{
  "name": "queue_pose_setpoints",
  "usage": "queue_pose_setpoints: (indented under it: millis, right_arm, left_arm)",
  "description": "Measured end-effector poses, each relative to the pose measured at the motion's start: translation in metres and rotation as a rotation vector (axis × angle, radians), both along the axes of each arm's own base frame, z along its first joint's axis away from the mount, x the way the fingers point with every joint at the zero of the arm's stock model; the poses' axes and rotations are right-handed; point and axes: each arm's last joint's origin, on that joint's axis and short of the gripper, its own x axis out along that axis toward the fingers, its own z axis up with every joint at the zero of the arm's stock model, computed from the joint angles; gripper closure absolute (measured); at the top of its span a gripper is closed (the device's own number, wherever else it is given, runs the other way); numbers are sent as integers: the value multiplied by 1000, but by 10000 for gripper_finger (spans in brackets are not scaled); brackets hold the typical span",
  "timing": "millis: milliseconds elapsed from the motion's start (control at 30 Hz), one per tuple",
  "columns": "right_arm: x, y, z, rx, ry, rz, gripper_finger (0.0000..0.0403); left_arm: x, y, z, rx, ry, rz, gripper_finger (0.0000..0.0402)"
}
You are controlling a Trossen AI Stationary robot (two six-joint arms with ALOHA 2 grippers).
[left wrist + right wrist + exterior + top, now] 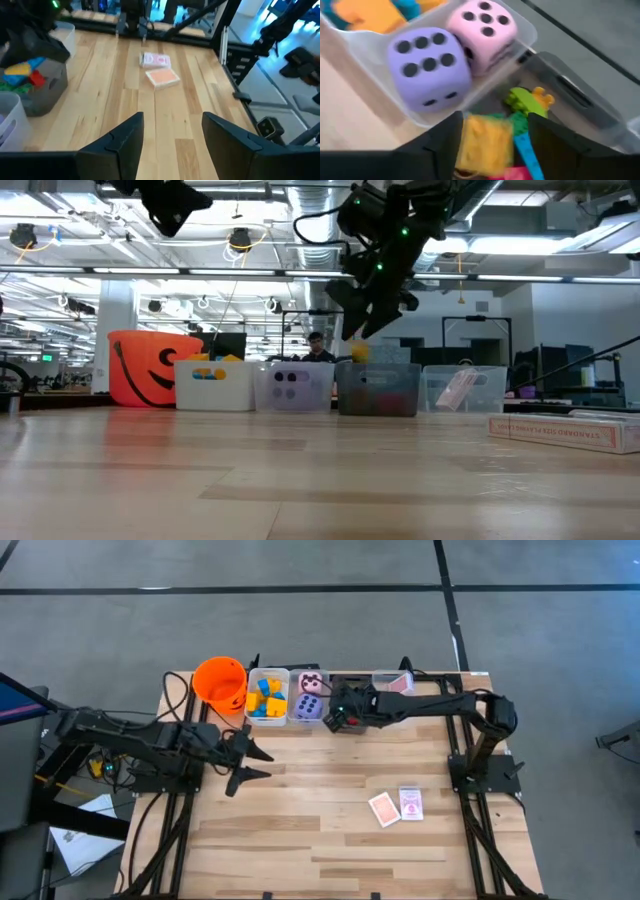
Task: Pick & Place Toys
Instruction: Put the yellow game piece into the black bin, then put the orange deck of cards into the right transparent bin
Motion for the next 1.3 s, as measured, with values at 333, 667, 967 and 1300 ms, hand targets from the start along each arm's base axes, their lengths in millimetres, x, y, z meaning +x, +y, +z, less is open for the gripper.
queue_pose_setpoints:
  millis: [333, 667, 967, 1300]
  right_arm:
    - [-13, 16, 12, 96, 50, 65, 89]
    - [-37, 137, 41, 365, 10, 293, 79]
    - [-74, 223, 33, 565, -7, 10, 85]
    - [-68, 241, -8, 613, 155, -105, 23]
  left_arm:
    - [21, -4, -15, 10, 62, 0, 208]
    - [67, -26, -32, 135, -71, -127, 209]
    - [96, -47, -57, 251, -148, -214, 186]
    - [96, -42, -49, 246, -192, -191, 156]
